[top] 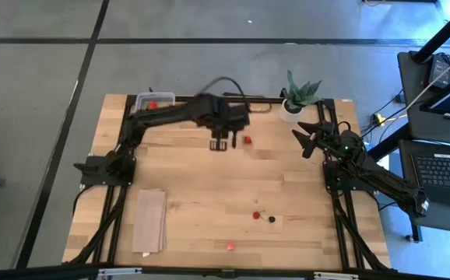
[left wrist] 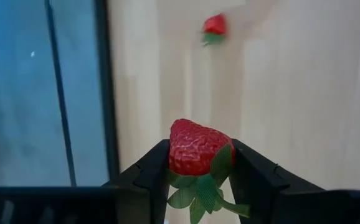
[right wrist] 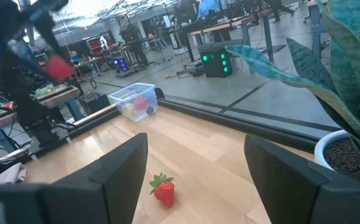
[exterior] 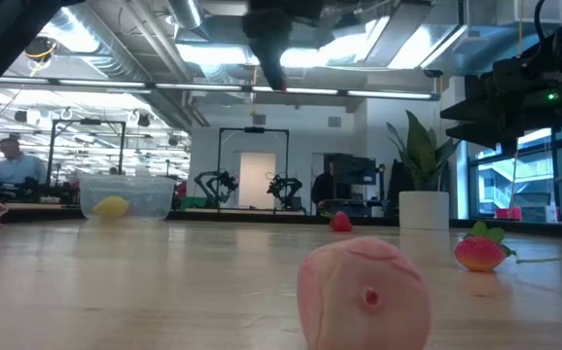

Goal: Pick and placing Produce into tupperware
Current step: Put the red strawberry into the transparent container

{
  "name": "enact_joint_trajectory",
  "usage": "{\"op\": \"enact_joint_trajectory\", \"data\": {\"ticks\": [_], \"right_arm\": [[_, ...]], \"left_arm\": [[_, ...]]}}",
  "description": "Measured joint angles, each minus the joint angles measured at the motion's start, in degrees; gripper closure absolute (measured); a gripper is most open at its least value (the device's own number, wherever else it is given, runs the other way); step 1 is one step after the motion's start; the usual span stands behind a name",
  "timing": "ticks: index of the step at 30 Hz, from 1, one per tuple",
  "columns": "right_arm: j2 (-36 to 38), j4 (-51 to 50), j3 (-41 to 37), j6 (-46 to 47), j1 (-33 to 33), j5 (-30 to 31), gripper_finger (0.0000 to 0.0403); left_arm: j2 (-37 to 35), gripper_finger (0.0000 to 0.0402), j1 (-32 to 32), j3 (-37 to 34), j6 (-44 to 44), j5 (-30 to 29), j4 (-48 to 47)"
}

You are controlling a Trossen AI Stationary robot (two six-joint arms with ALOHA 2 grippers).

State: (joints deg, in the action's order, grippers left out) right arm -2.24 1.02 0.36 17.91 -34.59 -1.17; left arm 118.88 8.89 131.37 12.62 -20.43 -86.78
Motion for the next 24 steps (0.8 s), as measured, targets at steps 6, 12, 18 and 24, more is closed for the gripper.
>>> {"op": "enact_joint_trajectory", "data": {"ticks": [6,12,18,24], "right_arm": [[0.0,-0.01,0.0,-0.2,0.0,0.0,0.0134],[0.0,-0.02,0.0,-0.22,-0.01,0.02,0.0134],[0.0,-0.02,0.0,-0.21,0.0,0.02,0.0134],[0.0,-0.02,0.0,-0.22,-0.02,0.06,0.0134]], "left_arm": [[-7.69,0.0273,5.13,-0.57,-1.91,-1.61,-3.15],[-17.72,0.0273,12.39,-5.53,-5.19,-3.12,-3.21],[-26.04,0.0268,21.06,-18.03,-8.27,-5.17,-2.19],[-33.15,0.0272,29.82,-37.03,-7.64,-1.68,10.47]]}}
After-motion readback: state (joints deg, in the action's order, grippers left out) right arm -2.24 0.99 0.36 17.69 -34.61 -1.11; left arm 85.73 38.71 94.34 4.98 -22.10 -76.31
